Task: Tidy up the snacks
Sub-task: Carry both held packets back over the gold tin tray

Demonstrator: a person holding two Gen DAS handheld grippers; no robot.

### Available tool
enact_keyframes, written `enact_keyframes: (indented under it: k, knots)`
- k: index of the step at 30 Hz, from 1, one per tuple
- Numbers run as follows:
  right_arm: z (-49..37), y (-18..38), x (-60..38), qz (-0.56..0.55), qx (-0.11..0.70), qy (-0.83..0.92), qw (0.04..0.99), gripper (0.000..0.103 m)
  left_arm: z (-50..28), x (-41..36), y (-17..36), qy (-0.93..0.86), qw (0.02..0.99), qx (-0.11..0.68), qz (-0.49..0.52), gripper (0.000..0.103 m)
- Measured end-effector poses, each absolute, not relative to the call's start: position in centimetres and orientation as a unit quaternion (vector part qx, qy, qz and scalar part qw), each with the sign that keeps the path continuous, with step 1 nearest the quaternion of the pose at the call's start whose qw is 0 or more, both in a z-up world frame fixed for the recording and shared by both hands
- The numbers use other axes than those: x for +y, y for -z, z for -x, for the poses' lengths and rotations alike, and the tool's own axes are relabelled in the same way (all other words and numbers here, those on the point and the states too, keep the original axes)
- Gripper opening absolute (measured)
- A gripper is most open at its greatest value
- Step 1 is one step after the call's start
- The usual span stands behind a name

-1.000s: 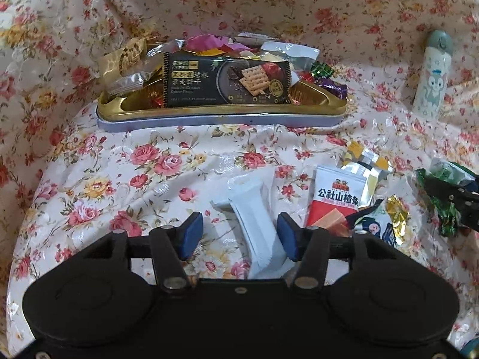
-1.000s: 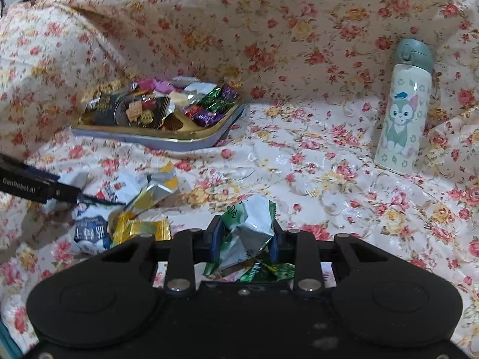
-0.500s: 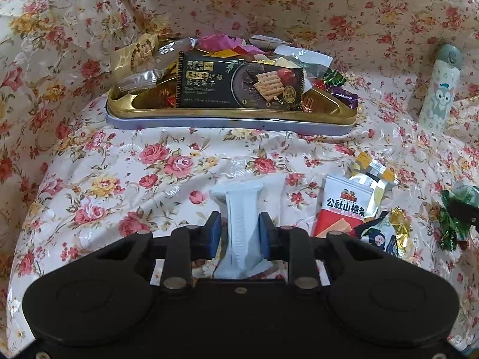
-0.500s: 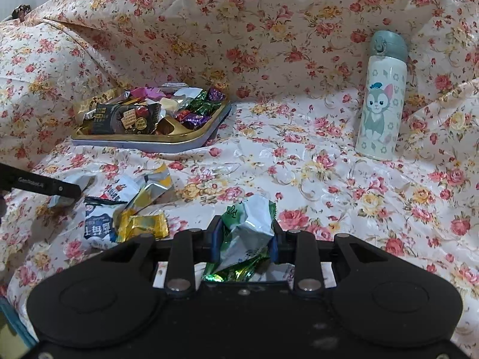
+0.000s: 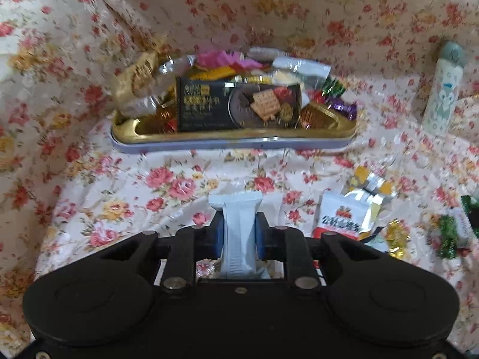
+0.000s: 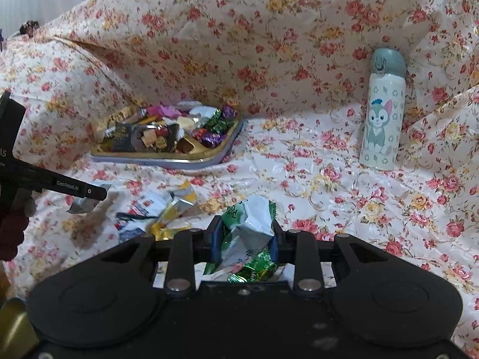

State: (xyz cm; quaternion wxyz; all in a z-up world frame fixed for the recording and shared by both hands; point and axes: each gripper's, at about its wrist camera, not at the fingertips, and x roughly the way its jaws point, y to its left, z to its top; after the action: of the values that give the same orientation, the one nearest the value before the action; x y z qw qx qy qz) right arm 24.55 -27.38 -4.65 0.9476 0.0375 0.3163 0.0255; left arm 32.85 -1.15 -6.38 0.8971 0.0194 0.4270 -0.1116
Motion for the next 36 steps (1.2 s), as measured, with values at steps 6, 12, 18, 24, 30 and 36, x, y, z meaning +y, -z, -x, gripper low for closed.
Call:
enact_keyframes:
  k: [6,12,18,24,30,36]
  knots:
    - [-22.7,2.9,-27.1,-0.059,0.305,-0.031,0.95,0.032,-30.1,-0.6,3.0,0.115,0.904,0.411,-0.007,0.028]
    - [-19.8,1.2,-26.3,-0.068,0.298,-0.04,0.951,0.032,-26.2,-0.6,0.4,0.133,0.907,0.4,-0.009,0.028]
    - [-15.7,-0.4,-24.8,-0.078,0.292,-0.056,0.952,0.032,-21.5,-0.9,-1.5,0.157,0.905,0.395,-0.005,0.028]
    - [-11.3,-1.5,-22.6,-0.079,0.282,-0.082,0.953,0.032,-16.6,-2.0,-2.6,0.181,0.903,0.388,-0.019,0.028]
    - [-7.5,-1.6,-21.1,-0.078,0.292,-0.096,0.948,0.032,-12.3,-3.1,-2.7,0.201,0.896,0.394,-0.027,0.028]
    - [-4.4,-0.8,-20.7,-0.081,0.315,-0.084,0.942,0.032,-9.0,-3.7,-1.3,0.212,0.883,0.418,-0.019,0.028]
